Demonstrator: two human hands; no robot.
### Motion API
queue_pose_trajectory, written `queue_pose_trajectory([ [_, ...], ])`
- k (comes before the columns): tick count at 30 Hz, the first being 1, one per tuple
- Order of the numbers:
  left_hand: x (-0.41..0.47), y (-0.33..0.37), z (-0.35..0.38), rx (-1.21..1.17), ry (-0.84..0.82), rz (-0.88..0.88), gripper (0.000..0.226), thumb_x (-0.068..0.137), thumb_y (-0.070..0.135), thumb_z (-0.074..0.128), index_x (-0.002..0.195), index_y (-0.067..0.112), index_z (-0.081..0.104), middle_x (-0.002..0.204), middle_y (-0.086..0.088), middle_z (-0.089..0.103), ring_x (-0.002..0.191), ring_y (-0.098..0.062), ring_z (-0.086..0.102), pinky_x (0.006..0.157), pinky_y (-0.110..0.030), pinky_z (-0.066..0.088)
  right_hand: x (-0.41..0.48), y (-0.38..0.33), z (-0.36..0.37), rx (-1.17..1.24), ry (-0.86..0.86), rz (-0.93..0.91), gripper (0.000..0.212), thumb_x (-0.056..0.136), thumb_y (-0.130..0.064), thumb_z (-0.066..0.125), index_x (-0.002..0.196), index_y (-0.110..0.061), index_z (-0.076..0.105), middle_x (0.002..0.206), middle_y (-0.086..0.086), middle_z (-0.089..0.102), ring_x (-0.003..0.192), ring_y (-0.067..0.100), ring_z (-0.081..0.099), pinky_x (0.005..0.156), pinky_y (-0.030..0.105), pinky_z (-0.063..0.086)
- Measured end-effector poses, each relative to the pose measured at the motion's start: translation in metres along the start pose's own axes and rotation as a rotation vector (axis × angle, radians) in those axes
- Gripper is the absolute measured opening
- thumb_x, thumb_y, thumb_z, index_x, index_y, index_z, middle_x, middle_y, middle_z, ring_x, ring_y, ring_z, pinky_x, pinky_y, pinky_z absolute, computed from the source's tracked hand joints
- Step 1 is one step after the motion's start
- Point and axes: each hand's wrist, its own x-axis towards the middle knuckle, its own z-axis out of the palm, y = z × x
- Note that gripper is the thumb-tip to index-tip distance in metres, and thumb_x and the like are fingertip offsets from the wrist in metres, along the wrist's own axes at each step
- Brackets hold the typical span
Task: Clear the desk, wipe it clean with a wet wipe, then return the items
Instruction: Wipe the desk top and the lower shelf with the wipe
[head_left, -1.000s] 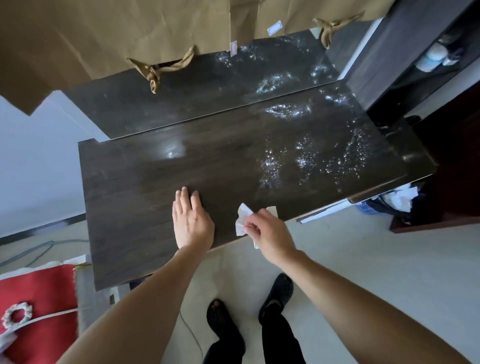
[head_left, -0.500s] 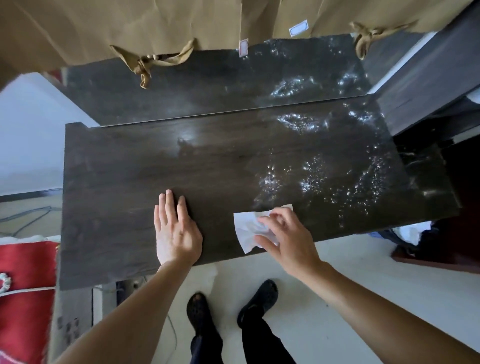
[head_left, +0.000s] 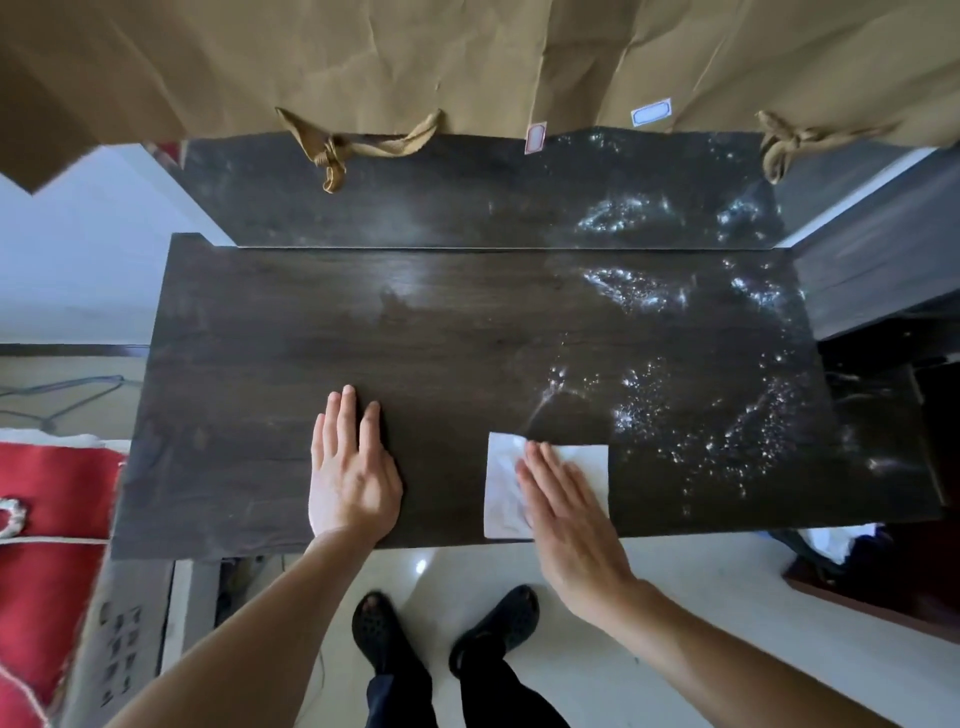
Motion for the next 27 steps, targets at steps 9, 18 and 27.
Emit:
queue_pose_trajectory([
  [9, 0.001, 0.0, 0.002, 0.006, 0.0, -0.005, 0.053, 0.085, 0.019, 0.031, 0.13, -0.003, 0.049, 0.148, -0.027, 0.033, 0.14, -0.041, 0.025, 0.114, -0.051, 0.023, 0.11, 0.045, -0.038, 0.037, -0.052, 0.347, 0.059, 0.101, -0.029, 0.024, 0.149, -0.004, 0.001, 0.158, 0.015, -0.006, 0.146, 0.027, -0.008, 0.12, 0.04, 0.003],
  [18, 0.001, -0.002, 0.002, -0.002, 0.001, 0.002, 0.051, 0.086, 0.017, 0.033, 0.13, -0.004, 0.049, 0.147, -0.028, 0.033, 0.139, -0.042, 0.026, 0.114, -0.052, 0.024, 0.067, 0.031, -0.029, -0.077, -0.113, -0.002, 0.057, 0.1, -0.032, 0.024, 0.15, -0.007, 0.013, 0.159, 0.01, 0.001, 0.147, 0.025, 0.0, 0.119, 0.044, 0.013],
  [27, 0.001, -0.004, 0.003, 0.003, -0.005, -0.005, 0.053, 0.087, 0.019, 0.027, 0.131, -0.002, 0.049, 0.147, -0.026, 0.034, 0.14, -0.04, 0.025, 0.115, -0.05, 0.023, 0.09, -0.009, -0.024, -0.053, -0.085, -0.05, 0.057, 0.098, -0.031, 0.027, 0.149, -0.008, 0.017, 0.158, 0.015, 0.007, 0.146, 0.03, 0.004, 0.118, 0.048, 0.013],
])
